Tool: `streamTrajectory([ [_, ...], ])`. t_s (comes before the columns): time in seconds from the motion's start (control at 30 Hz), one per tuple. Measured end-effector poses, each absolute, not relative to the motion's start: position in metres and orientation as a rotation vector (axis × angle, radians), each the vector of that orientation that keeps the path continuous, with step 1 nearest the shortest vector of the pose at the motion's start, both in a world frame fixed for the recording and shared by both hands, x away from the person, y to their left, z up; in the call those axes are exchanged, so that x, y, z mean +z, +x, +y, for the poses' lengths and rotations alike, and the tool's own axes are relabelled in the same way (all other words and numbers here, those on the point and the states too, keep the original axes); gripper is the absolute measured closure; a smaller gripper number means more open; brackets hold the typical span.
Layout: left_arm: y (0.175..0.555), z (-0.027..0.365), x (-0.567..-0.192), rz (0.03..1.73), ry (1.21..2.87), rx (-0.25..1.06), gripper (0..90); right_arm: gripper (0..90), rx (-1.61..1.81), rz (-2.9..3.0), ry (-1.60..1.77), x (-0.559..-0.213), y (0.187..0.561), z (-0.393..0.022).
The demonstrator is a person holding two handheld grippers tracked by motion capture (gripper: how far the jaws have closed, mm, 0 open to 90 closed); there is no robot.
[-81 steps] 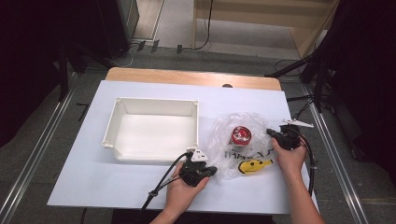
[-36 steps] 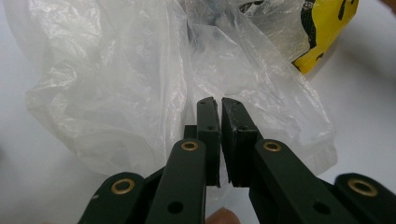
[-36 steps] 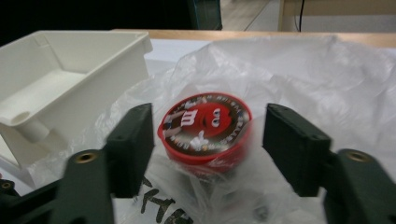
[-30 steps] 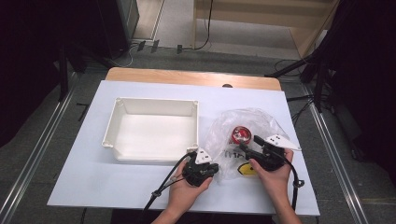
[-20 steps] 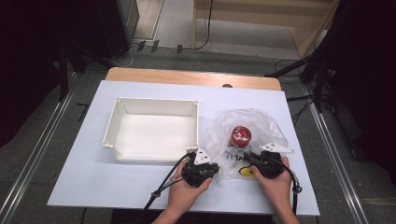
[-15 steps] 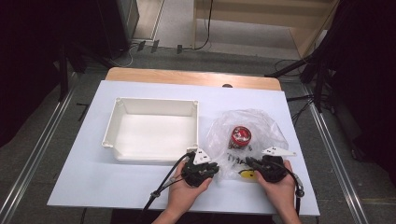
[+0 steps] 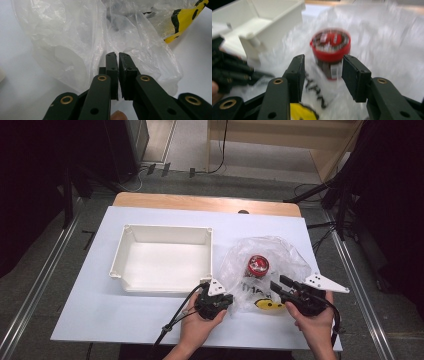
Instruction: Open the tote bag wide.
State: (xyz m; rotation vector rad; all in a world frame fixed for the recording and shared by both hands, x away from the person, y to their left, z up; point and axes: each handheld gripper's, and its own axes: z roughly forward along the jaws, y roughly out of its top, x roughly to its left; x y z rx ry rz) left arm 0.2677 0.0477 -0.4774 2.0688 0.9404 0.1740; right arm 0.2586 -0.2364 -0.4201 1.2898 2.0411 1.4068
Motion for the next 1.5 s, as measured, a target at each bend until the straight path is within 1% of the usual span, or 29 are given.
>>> streamTrajectory([
  [0.1,0.267,0.047,-0.478,0.938,2.066,0.177,87.2,55.3,1.417,2.01,1.265,-0.407,0.265,-0.23],
  [0.17,0.267,0.047,-0.478,0.937,2.069,0.183,87.2,53.2,1.414,1.995,1.26,-0.403,0.27,-0.224],
  [0.27,0.267,0.047,-0.478,0.936,2.067,0.184,87.2,45.1,1.377,1.987,1.279,-0.403,0.28,-0.214],
  [0.53,0.267,0.047,-0.477,0.931,2.067,0.185,88.6,31.5,1.253,2.002,1.372,-0.417,0.306,-0.197],
  [0.57,0.267,0.047,-0.477,0.931,2.067,0.184,88.7,28.5,1.244,1.998,1.386,-0.419,0.308,-0.196],
  [0.63,0.267,0.047,-0.478,0.93,2.066,0.183,88.8,19.3,1.235,1.991,1.421,-0.422,0.313,-0.195],
  [0.67,0.267,0.047,-0.478,0.929,2.066,0.184,88.9,16.1,1.226,1.996,1.432,-0.423,0.315,-0.195],
  [0.7,0.267,0.047,-0.478,0.931,2.067,0.184,88.9,15.3,1.213,2.004,1.437,-0.425,0.316,-0.194],
  [1.27,0.266,0.046,-0.477,0.928,2.073,0.189,89.4,15.7,1.094,2.072,1.417,-0.447,0.329,-0.178],
  [1.5,0.266,0.046,-0.477,0.924,2.074,0.194,89.0,18.9,1.06,2.076,1.42,-0.455,0.332,-0.172],
])
